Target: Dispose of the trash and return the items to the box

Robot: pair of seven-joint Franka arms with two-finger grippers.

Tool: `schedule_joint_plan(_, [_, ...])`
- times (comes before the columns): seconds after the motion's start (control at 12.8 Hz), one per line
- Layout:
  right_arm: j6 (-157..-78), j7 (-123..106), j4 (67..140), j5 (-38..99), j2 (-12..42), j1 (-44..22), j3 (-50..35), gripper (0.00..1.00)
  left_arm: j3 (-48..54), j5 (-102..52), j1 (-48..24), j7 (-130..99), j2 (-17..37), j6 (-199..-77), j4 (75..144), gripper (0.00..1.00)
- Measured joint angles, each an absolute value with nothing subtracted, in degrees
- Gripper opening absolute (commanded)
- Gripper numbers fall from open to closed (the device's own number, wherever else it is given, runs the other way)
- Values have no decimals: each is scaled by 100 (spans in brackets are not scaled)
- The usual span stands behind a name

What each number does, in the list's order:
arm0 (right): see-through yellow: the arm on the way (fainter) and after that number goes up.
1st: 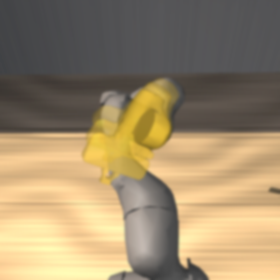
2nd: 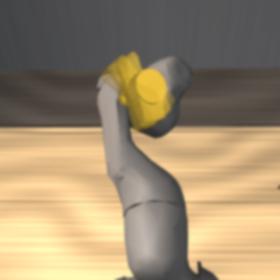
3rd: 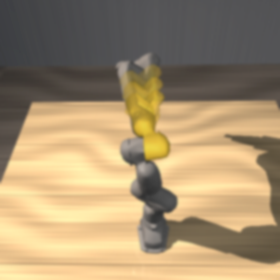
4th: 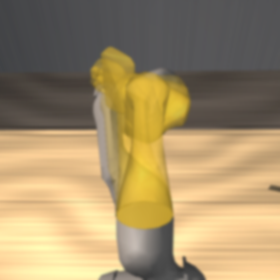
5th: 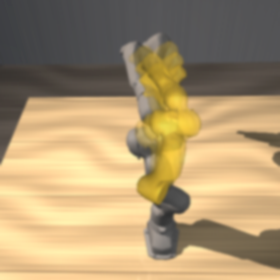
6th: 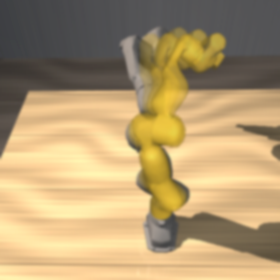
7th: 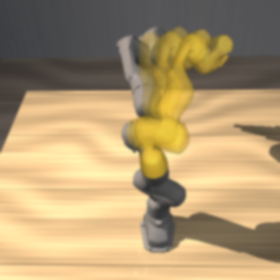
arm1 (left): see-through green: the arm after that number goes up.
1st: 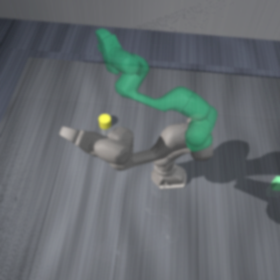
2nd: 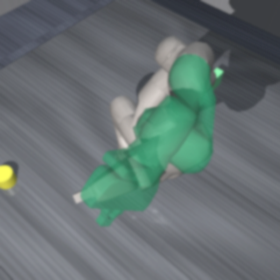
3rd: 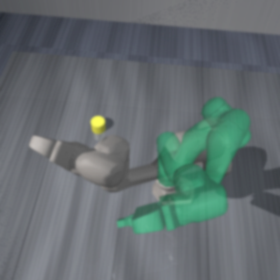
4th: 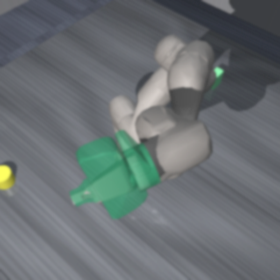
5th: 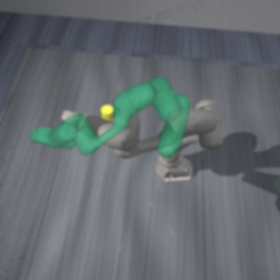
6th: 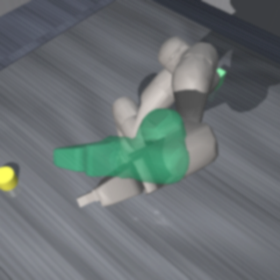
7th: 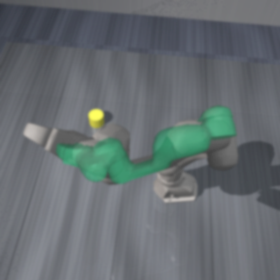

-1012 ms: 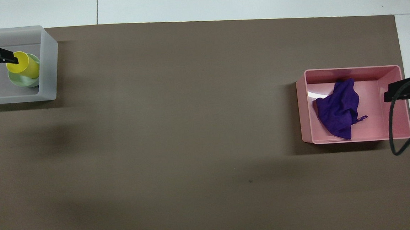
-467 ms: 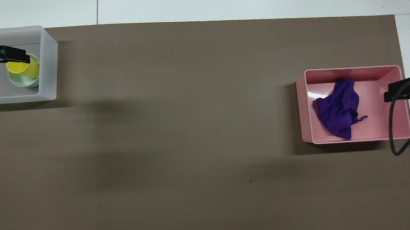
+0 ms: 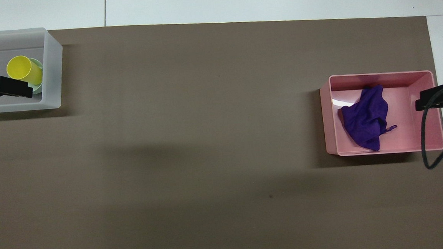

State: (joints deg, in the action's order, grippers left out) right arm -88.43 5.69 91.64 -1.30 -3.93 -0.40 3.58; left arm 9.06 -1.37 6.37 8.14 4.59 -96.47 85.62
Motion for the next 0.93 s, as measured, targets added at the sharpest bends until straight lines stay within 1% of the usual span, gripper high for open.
schedule_joint_plan(0.23, [-8843,544,9164,-131,-393,-39,364,100,816,-137,446,817,265,-9201,8567,100])
schedule_joint_plan(0.47, [-8843,542,9164,-131,-393,-39,364,100,294,-138,-241,813,26,-8941,8579,100])
schedule_joint_plan(0.62, [-8843,542,9164,-131,-393,-39,364,100,-43,-138,-586,811,-38,-8806,8615,100])
schedule_joint_plan(0.7, [-8843,542,9164,-131,-393,-39,364,100,-183,-138,-696,811,-47,-8784,8645,100])
schedule_joint_plan(0.93, [-8843,541,9164,-131,-393,-39,365,100,-293,-138,-725,800,-59,-8776,8796,100])
